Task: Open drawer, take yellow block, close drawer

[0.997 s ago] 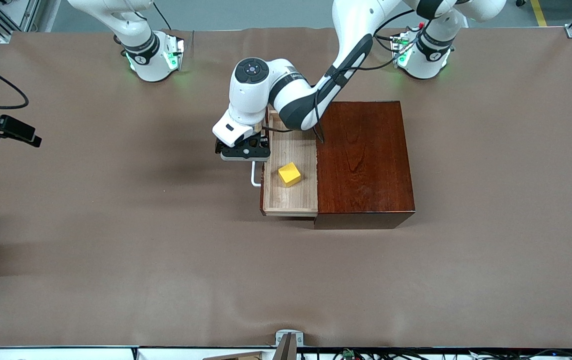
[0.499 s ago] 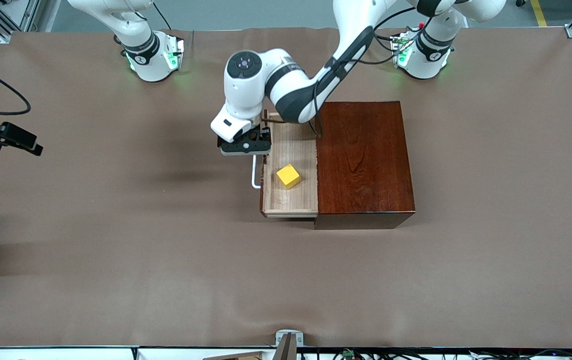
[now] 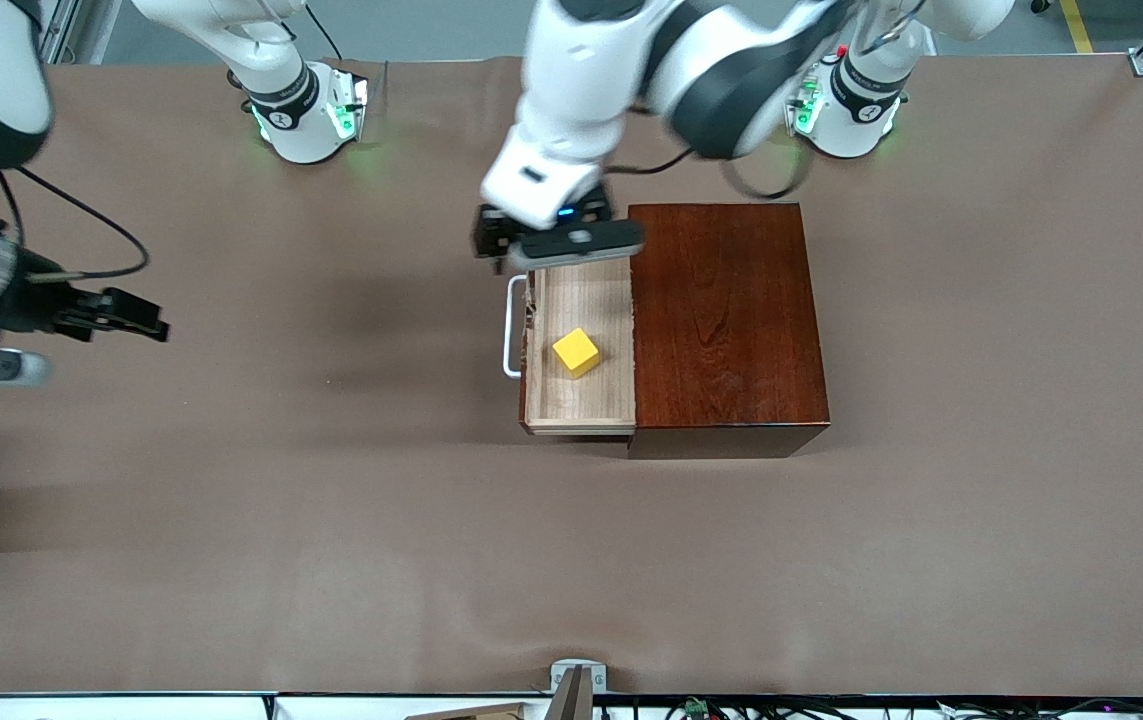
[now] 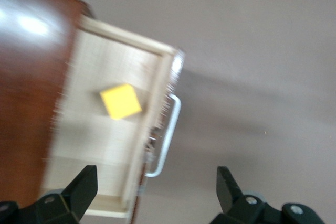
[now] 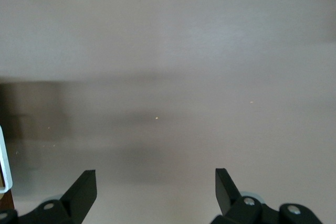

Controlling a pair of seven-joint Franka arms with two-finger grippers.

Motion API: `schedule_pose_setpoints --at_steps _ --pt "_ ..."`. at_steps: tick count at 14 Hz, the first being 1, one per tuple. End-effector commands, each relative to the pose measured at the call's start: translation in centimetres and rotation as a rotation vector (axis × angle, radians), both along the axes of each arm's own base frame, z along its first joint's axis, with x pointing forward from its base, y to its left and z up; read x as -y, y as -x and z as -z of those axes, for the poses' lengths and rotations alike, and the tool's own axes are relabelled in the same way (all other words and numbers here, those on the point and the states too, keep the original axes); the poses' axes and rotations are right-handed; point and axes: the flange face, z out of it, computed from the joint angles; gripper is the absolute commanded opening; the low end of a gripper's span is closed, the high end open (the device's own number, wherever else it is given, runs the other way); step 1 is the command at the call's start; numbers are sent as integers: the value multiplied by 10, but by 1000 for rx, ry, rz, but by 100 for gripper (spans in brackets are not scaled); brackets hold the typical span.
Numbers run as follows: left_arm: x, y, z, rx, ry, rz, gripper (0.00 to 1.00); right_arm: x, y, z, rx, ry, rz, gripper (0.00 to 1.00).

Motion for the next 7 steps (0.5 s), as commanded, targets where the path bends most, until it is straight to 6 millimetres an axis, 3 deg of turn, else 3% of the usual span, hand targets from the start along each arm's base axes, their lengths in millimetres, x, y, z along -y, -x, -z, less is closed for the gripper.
schedule_pose_setpoints --at_steps 1,4,7 --pt "-68 -9 -42 -24 -48 39 100 -39 -15 36 -48 8 -45 100" --pt "-164 -44 -60 -62 -121 178 100 -66 -38 60 -57 11 -76 100" --pt "-227 -62 -71 -67 -141 234 100 -102 -49 83 -11 3 -117 100"
